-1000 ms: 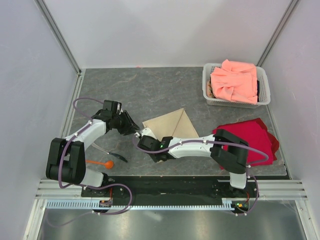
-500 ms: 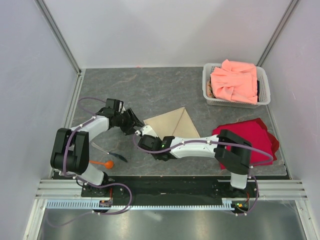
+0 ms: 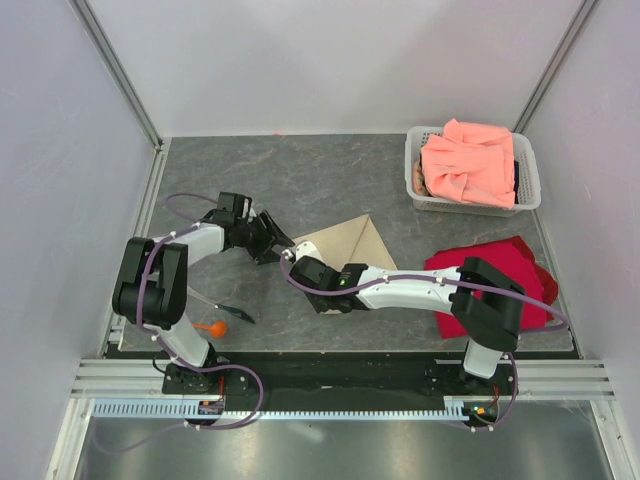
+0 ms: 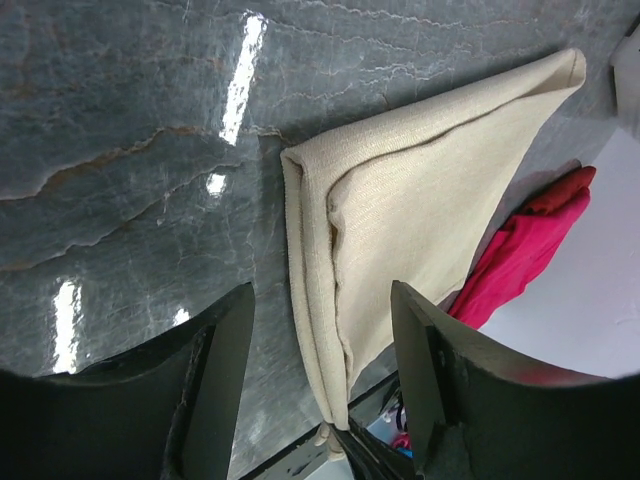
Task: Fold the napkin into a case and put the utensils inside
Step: Pick up the upper triangle-folded napkin from the center of the board.
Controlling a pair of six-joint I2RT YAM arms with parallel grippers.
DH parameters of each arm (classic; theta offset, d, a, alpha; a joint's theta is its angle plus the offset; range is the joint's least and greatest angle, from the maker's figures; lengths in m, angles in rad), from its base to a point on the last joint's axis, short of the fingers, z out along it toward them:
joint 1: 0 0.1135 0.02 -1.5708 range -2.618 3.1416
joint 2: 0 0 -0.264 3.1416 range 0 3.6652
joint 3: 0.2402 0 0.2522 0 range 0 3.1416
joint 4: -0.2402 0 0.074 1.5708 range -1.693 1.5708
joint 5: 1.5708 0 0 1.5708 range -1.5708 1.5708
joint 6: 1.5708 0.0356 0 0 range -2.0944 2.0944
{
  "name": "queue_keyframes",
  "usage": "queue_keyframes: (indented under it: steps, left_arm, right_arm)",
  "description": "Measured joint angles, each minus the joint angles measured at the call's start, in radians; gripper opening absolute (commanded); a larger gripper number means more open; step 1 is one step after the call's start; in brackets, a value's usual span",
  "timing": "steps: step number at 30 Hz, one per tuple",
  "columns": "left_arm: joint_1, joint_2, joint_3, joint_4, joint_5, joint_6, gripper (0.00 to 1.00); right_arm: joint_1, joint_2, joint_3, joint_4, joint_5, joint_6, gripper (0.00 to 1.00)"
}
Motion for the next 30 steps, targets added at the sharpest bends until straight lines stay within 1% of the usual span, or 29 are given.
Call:
queue_keyframes:
  steps: [9,12,15,21,24,25,27,30]
  left_arm:
    - [-0.030,0.056,0.007,0.004,-0.014,-0.015,0.62]
    - [-0.036,0.073,0.026,0.007,-0.016,-0.020,0.59]
    - [-0.041,0.097,0.048,0.020,-0.018,-0.026,0.54]
    - [-0.043,0.122,0.057,0.037,-0.024,-0.036,0.37]
    - [-0.043,0.128,0.057,0.040,-0.029,-0.043,0.19]
    - [-0.044,0.129,0.058,0.041,-0.031,-0.045,0.10]
    - [-0.045,0.131,0.063,0.040,-0.032,-0.049,0.03]
    - [-0.044,0.131,0.086,0.030,-0.031,-0.052,0.02]
  right_arm:
    - [-0.021,-0.037,-0.006,0.017,-0.034,0.007,0.00]
    - [-0.026,-0.045,-0.006,0.023,-0.041,0.007,0.00]
    - [-0.027,-0.045,-0.008,0.024,-0.045,0.007,0.00]
    - [-0.031,-0.045,-0.010,0.030,-0.052,0.008,0.00]
    - [-0.032,-0.045,-0.011,0.031,-0.055,0.008,0.00]
    - [-0.032,-0.045,-0.011,0.033,-0.056,0.008,0.00]
    - [-0.034,-0.045,-0.013,0.040,-0.061,0.007,0.00]
    - [-0.035,-0.045,-0.014,0.049,-0.063,0.006,0.00]
